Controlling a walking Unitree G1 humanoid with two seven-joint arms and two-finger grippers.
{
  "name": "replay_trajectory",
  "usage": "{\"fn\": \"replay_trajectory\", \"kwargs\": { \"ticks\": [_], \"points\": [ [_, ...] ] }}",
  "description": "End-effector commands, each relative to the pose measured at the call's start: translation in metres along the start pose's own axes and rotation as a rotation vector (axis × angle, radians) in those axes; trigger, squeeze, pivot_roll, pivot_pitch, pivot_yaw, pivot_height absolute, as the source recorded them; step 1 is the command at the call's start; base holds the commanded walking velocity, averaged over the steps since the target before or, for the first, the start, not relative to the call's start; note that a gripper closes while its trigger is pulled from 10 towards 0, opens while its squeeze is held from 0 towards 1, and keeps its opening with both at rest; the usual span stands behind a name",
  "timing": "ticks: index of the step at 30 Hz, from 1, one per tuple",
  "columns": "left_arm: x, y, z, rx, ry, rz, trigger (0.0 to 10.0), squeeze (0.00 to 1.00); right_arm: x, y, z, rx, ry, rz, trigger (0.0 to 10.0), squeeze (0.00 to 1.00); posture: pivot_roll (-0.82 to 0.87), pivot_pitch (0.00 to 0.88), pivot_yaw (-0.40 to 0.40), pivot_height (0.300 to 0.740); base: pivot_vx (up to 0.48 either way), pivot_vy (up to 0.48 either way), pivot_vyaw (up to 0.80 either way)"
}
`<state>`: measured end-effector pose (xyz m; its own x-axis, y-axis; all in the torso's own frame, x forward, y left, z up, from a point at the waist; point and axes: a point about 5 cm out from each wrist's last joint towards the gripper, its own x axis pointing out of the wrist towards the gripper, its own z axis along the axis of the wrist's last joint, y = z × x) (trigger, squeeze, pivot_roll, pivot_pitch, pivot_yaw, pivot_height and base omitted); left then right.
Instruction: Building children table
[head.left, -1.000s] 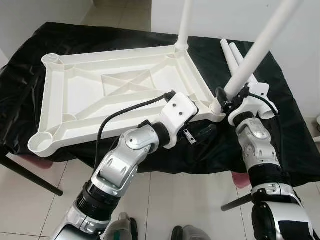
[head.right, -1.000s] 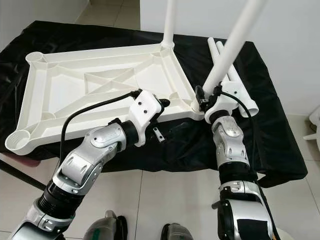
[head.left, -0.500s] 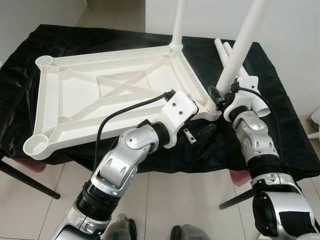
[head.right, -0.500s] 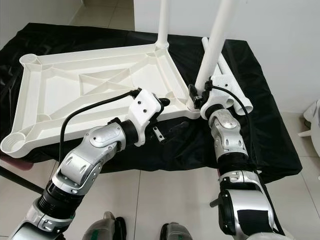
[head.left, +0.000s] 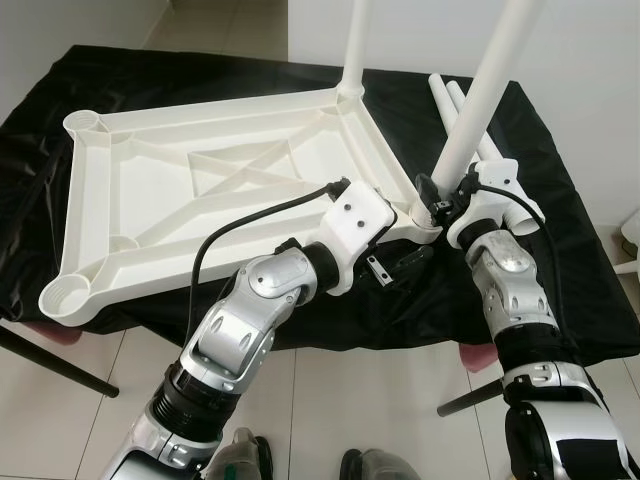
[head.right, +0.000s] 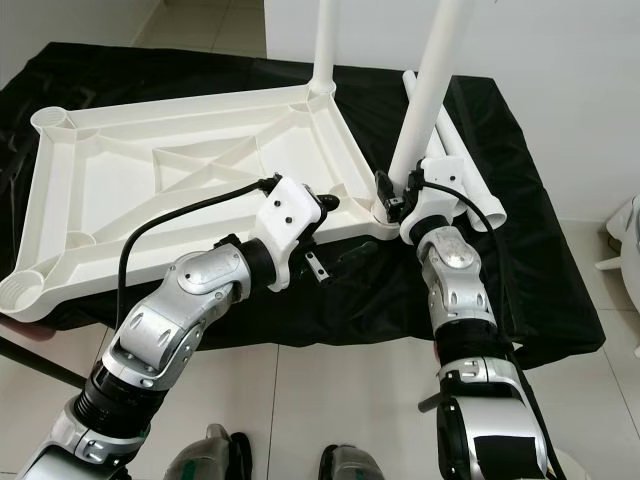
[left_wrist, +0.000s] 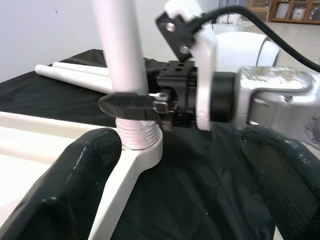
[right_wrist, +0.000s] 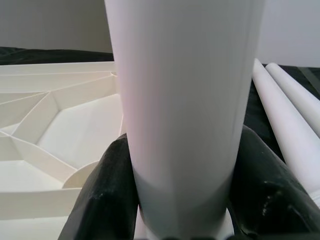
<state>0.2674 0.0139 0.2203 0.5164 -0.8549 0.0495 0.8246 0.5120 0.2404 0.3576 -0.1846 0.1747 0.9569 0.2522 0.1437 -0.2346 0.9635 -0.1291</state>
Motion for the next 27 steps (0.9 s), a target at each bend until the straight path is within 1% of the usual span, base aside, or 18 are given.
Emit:
{"fn": "replay_trajectory", "kwargs": {
  "ticks": [1, 2, 7, 12, 14, 17, 25, 27],
  "points": [
    [-0.001, -0.001, 0.001, -0.012, -0.008, -0.002, 10.0, 0.0, -0.014, 0.015, -0.04, 0.023, 0.171, 0.063, 10.0, 0.0, 0.03, 0.129, -0.001, 0.74, 0.0, 0.0, 0.0],
    [-0.001, -0.001, 0.001, -0.012, -0.009, -0.003, 10.0, 0.0, -0.015, 0.016, -0.04, 0.026, 0.172, 0.067, 10.0, 0.0, 0.03, 0.129, -0.001, 0.74, 0.0, 0.0, 0.0],
    [-0.001, -0.002, 0.002, -0.011, -0.009, -0.008, 10.0, 0.0, -0.015, 0.011, -0.038, -0.022, 0.159, 0.055, 10.0, 0.0, 0.03, 0.132, 0.001, 0.74, 0.0, 0.0, 0.0],
    [-0.001, -0.002, 0.002, -0.011, -0.01, -0.008, 10.0, 0.0, -0.015, 0.009, -0.038, -0.018, 0.164, 0.042, 10.0, 0.0, 0.03, 0.132, 0.001, 0.74, 0.0, 0.0, 0.0],
    [-0.001, -0.002, 0.002, -0.012, -0.01, -0.008, 10.0, 0.0, -0.014, 0.008, -0.038, -0.01, 0.168, 0.034, 10.0, 0.0, 0.03, 0.131, 0.002, 0.74, 0.0, 0.0, 0.0],
    [-0.001, -0.002, 0.003, -0.011, -0.011, -0.009, 10.0, 0.0, -0.012, 0.002, -0.04, 0.035, 0.193, -0.009, 10.0, 0.0, 0.03, 0.131, 0.002, 0.74, 0.0, 0.0, 0.0],
    [-0.001, -0.002, 0.003, -0.009, -0.013, -0.009, 10.0, 0.0, -0.01, -0.005, -0.043, 0.1, 0.226, -0.051, 10.0, 0.0, 0.03, 0.13, 0.003, 0.74, 0.0, 0.0, 0.0],
    [-0.001, -0.002, 0.004, -0.008, -0.014, -0.009, 10.0, 0.0, -0.009, -0.008, -0.046, 0.116, 0.249, -0.067, 10.0, 0.0, 0.04, 0.132, 0.001, 0.74, 0.0, 0.0, 0.0]
  ]
}}
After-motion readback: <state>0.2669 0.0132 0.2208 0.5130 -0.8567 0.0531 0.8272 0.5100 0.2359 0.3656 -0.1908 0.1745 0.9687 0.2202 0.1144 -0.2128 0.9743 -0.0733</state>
